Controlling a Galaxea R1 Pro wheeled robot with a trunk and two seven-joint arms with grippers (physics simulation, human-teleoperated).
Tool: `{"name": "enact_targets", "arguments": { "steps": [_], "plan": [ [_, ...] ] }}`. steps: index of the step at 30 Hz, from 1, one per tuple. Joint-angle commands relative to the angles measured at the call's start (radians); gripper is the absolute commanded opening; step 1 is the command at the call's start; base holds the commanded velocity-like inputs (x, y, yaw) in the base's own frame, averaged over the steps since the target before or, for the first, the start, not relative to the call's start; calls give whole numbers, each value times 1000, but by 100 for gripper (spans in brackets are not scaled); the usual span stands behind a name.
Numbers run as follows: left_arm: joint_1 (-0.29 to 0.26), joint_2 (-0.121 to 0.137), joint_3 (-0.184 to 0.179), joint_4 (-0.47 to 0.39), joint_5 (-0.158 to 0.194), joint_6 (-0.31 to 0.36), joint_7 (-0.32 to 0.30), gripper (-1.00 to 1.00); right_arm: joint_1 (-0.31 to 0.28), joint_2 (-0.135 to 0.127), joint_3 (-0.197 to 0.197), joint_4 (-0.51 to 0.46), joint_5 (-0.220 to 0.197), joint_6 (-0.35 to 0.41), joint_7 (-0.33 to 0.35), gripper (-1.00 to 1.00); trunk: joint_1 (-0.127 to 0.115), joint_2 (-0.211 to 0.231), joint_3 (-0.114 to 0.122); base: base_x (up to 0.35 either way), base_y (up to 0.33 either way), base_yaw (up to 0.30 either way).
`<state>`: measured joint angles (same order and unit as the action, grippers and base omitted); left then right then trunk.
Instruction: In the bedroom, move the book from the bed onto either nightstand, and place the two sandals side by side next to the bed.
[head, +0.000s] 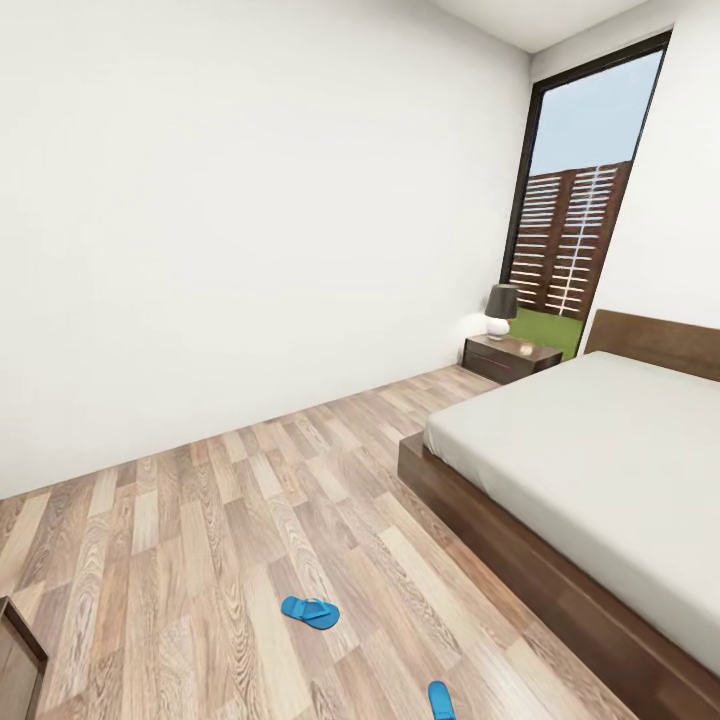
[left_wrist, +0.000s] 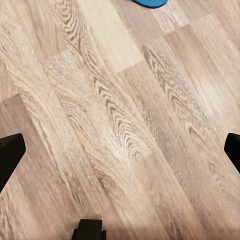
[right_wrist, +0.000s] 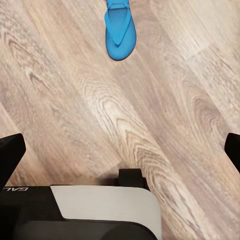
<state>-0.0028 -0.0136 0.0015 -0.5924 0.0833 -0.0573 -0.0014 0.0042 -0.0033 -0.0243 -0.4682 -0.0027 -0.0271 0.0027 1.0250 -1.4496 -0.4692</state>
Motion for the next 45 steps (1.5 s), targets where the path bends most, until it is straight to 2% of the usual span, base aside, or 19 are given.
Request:
{"name": "enact_targets", "arguments": {
  "steps": [1, 25, 28, 30, 33, 36, 38, 39, 41, 45],
  "plan": [
    [0, 0, 0, 0, 9, -3, 0, 100, 0, 0, -2, -1, 0, -2, 0, 100, 0, 0, -1, 2, 0, 0],
    [0, 1, 0, -1, 9, -3, 0, 100, 0, -3, -3, -1, 1, -1, 6, 100, 0, 0, -1, 0, 0, 0],
    [0, 1, 0, -3, 9, -21, 0, 100, 0, -3, -3, -1, 1, -2, 5, 100, 0, 0, -1, 0, 0, 0],
    [-5, 0, 0, -33, 10, -67, 3, 100, 0, -1, -3, -1, 0, -2, 2, 100, 0, 0, -1, 0, 0, 0],
    [-12, -1, 0, -115, 10, -74, 6, 100, 0, 0, -3, -1, 0, -2, 1, 100, 0, 0, -1, 0, 0, 0],
    [-51, -3, 0, -194, 10, -24, 6, 100, 0, -1, -3, -1, 0, -2, 1, 100, 0, 0, -1, 0, 0, 0],
    [-99, -6, 0, -226, 10, 30, 5, 100, 0, -2, -3, -1, 0, -2, 0, 100, 0, 0, -1, 0, 0, 0],
    [-149, -12, -1, -244, 11, 90, 3, 100, 0, -2, -3, -1, 0, -2, 0, 100, 0, 0, -1, 0, 0, 0],
    [-193, -17, -1, -252, 13, 141, -2, 100, 0, -3, -3, -1, 0, -2, 0, 100, 0, 0, -1, 0, 0, 0],
    [-261, -23, -1, -256, 21, 199, -15, 100, 0, -3, -3, -1, 0, -2, 0, 100, 0, 0, -1, 0, 0, 0]
  ]
}}
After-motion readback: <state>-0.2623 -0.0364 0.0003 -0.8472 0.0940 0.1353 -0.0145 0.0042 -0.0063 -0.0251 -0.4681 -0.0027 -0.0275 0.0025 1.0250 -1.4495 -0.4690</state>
